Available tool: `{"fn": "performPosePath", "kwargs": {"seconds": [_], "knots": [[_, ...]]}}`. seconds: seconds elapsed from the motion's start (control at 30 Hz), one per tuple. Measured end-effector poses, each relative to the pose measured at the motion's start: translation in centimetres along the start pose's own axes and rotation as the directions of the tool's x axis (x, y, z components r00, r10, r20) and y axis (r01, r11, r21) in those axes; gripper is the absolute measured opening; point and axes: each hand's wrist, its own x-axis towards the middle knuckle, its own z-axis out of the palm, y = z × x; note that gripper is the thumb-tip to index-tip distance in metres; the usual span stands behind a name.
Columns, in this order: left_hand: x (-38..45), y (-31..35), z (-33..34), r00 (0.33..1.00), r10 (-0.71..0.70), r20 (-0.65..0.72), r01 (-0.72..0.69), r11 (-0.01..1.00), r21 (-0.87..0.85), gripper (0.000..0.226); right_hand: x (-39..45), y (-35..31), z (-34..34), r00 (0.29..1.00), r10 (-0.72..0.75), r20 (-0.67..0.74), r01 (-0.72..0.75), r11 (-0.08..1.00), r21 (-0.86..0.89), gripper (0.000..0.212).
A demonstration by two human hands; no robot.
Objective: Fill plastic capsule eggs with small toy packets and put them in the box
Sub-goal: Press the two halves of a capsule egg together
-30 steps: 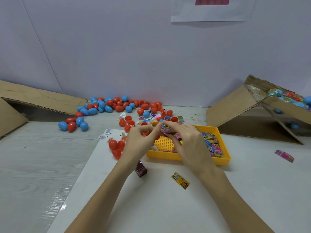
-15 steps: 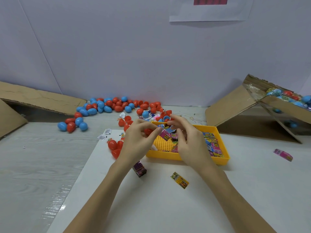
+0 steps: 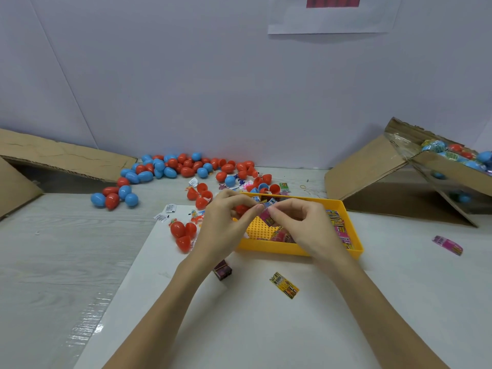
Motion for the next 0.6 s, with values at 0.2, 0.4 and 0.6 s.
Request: {"fn": "performPosePath", "kwargs": {"seconds": [0.2,0.4,0.6], "knots": [[0.2,-0.2,-0.3,0.999,0.008,0.036,-0.010,0.999,0.047,0.010,0.0,-0.6,0.0,0.993,0.101,0.059,-0.104,0.993,0.061,0.022],[0.0,-0.2,-0.3,0.997,0.050,0.053,-0.055,0.994,0.097,0.015,-0.1,-0.4,-0.3,0.994,0.011,0.112,-0.005,0.999,-0.046,0.008],[0.1,0.5,-0.5,0.992,-0.019,0.122,0.037,0.988,-0.150,0.035,0.4,0.2,-1.0,0.994,0.008,-0.106,-0.013,0.999,-0.050,0.012]]}}
